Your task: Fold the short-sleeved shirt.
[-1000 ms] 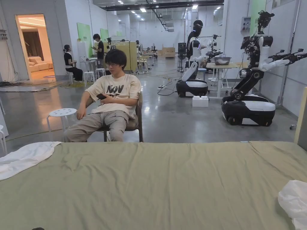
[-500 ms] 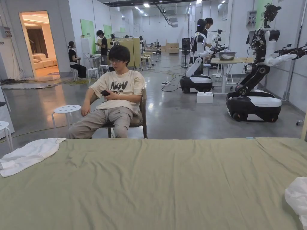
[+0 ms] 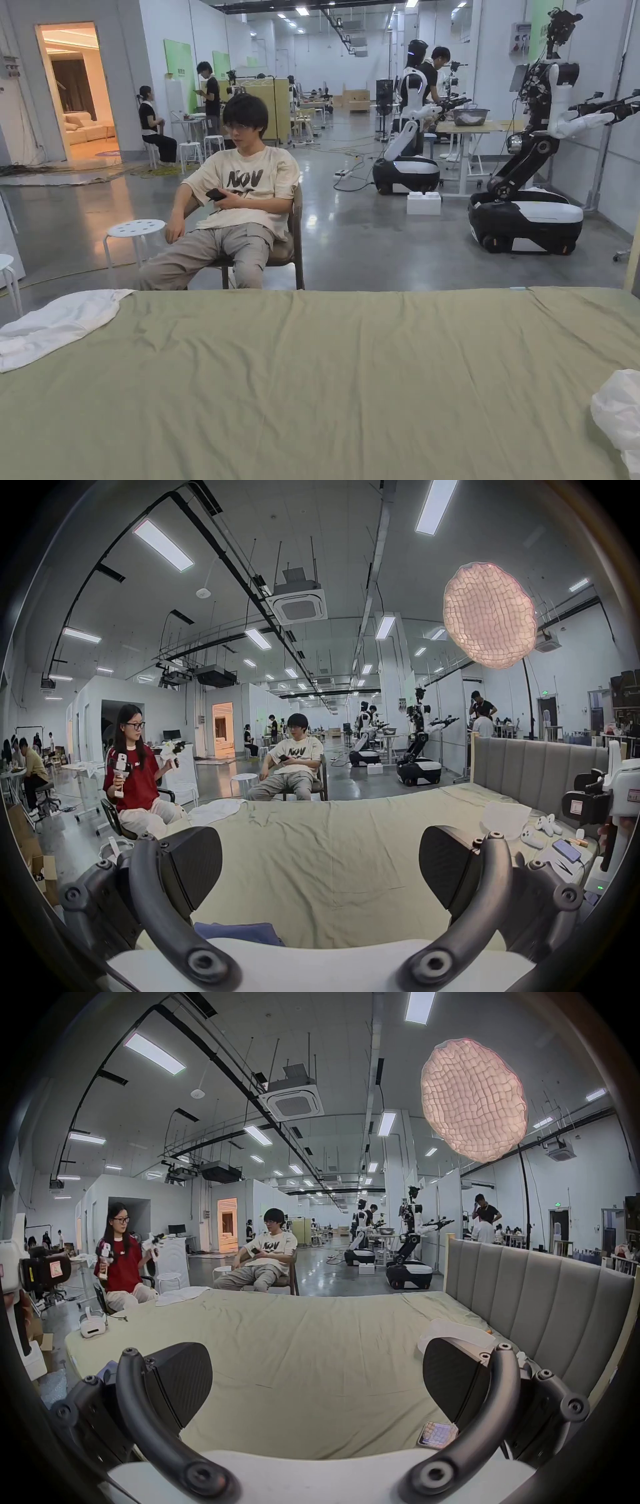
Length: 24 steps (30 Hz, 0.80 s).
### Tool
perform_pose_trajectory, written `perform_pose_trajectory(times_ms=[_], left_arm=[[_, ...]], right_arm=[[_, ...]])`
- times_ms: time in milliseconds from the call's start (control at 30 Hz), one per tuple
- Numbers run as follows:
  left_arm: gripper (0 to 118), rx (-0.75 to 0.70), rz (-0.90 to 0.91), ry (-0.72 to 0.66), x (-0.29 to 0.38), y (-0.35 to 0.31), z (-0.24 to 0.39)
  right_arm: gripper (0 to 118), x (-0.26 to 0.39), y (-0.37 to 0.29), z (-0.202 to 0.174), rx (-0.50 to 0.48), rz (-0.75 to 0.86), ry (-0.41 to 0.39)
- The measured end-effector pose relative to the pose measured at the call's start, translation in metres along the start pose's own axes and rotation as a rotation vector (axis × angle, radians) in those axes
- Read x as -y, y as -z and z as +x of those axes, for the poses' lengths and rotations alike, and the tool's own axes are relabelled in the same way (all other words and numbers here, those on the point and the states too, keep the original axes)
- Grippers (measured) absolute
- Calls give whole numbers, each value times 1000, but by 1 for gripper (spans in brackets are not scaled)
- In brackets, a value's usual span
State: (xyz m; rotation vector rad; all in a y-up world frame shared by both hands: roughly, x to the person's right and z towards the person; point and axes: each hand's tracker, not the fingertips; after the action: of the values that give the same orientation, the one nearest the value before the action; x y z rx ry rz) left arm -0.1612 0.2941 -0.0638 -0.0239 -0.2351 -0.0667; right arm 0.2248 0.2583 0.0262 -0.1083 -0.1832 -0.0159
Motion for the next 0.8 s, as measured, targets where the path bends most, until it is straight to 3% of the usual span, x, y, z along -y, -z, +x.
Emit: perform_pose_trajectory(times_ms=[500, 600, 700, 800], left_arm=[[114, -10, -14, -32, 2, 0, -4], [114, -3, -22, -29, 3, 0, -3], [114, 0, -28, -27, 2, 0, -2], [114, 10, -34, -47, 3, 1, -2]], right_arm=[[118, -4, 0, 0, 6, -22, 44], [118, -11, 0, -2, 95, -95, 104], [118, -21, -1, -12, 224, -176, 91], [118, -25, -1, -15, 238, -240, 162]])
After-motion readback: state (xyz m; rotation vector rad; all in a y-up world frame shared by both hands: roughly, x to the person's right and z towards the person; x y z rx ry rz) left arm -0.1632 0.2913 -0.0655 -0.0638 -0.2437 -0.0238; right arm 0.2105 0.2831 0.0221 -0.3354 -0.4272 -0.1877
